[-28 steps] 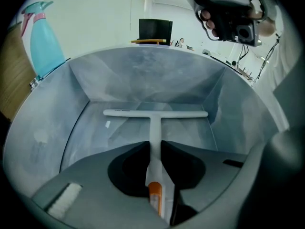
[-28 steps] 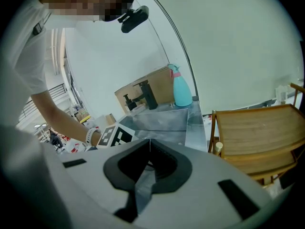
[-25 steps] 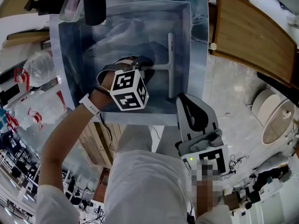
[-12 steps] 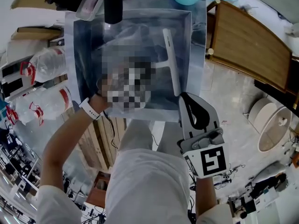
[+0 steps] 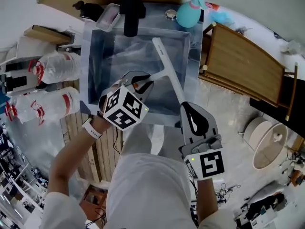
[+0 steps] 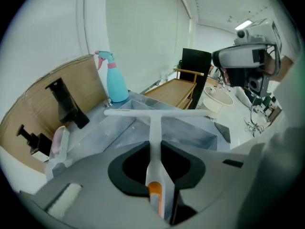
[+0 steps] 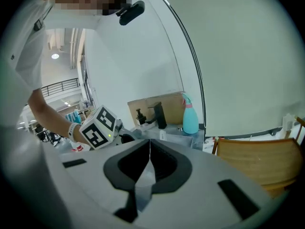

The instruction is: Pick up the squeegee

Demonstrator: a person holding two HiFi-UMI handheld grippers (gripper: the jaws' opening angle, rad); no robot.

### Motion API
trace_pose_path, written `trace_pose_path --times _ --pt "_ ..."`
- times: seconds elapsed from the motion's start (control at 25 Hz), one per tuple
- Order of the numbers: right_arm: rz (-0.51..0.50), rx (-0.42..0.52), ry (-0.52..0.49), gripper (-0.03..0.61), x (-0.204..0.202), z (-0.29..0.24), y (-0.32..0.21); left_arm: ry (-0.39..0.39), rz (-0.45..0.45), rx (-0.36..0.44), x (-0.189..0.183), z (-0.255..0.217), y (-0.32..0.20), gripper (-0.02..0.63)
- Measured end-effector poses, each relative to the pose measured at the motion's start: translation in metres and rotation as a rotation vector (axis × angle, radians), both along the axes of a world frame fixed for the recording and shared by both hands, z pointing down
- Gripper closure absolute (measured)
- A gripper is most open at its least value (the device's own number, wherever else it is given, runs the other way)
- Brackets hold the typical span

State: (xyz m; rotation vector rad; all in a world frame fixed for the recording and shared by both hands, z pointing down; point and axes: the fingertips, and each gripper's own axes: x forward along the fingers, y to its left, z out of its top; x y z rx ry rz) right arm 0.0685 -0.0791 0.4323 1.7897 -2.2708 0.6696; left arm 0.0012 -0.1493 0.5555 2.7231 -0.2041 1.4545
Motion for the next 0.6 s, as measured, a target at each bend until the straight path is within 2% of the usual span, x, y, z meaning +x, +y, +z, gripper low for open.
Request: trace_pose_path --times 0.28,0.6 --pt "-0.022 0.062 0.043 0.572 0.005 -0.042 -0.001 0.085 -0.252 -0.001 -0.019 -0.050 0.007 0.545" --pt "-0.041 0.102 0.074 0.572 -0.001 -0.072 0.002 0.132 -0.475 0.068 -0.057 -0.106 0.008 0.545"
